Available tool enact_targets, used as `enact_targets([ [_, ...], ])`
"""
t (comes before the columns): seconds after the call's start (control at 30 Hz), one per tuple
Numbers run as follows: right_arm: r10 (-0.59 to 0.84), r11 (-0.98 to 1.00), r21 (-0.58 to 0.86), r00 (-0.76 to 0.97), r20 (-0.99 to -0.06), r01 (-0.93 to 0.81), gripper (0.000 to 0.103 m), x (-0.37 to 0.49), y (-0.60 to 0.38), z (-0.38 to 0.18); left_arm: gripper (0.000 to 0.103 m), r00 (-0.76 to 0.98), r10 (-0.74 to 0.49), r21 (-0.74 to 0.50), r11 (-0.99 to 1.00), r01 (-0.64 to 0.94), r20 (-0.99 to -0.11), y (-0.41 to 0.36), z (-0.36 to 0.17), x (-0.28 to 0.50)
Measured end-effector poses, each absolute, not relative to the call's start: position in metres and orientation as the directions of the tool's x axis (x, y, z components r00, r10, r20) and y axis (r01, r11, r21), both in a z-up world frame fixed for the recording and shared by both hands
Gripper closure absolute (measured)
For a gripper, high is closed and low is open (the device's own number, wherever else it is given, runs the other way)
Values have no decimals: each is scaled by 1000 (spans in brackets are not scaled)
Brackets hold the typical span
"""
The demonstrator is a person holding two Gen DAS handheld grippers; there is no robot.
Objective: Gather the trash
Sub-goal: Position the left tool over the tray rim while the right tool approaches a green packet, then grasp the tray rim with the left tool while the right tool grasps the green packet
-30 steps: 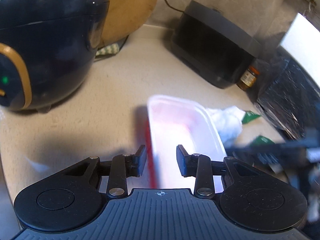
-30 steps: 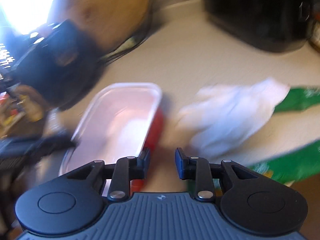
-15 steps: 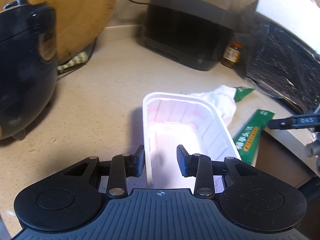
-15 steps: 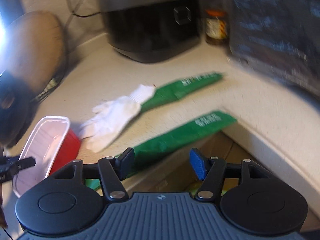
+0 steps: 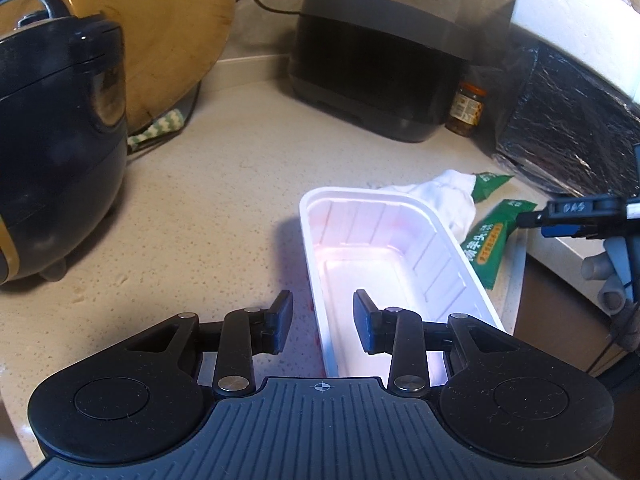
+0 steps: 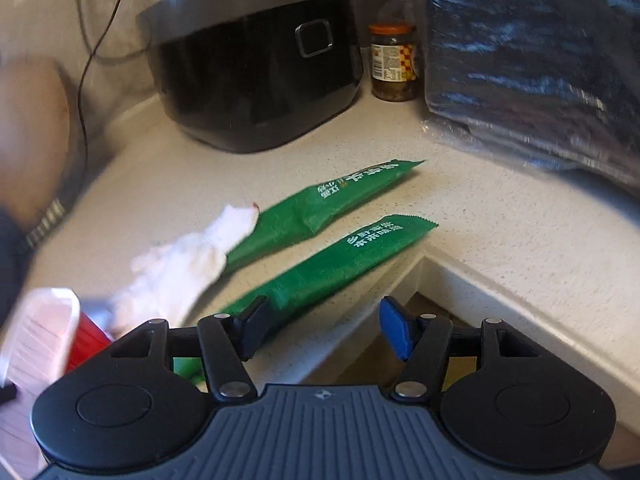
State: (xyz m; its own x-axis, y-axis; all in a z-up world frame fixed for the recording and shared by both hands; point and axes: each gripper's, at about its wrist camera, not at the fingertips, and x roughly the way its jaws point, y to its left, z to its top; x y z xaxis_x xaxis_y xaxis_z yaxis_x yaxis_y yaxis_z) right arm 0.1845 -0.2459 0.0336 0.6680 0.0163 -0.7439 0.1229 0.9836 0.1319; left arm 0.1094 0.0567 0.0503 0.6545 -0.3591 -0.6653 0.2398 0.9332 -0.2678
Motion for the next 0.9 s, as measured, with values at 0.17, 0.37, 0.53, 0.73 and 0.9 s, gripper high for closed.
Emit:
enact_targets([
  [0.17, 140, 954, 280, 666, -733, 108, 41, 178, -254, 40, 66, 650, -382, -282, 924, 259, -657, 50, 51, 110],
  [0.37, 96, 978, 190, 629, -771, 83, 43, 202, -206, 25, 66, 645, -395, -282, 919, 277, -654, 43, 51, 109],
  [0.53, 84, 990, 137, 623, -778, 38, 82, 206, -189, 19, 66, 658, -397, -291, 918, 271, -640, 51, 49, 104],
  [0.73, 172, 982, 185, 581, -796, -37, 88, 166, -209, 30, 66, 648, -416, -301, 909, 288, -638, 52, 46, 107],
  [0.9, 117, 992, 118, 612, -782, -39, 86, 142, -223, 32, 66, 642, -412, -286, 911, 297, -646, 45, 45, 112],
])
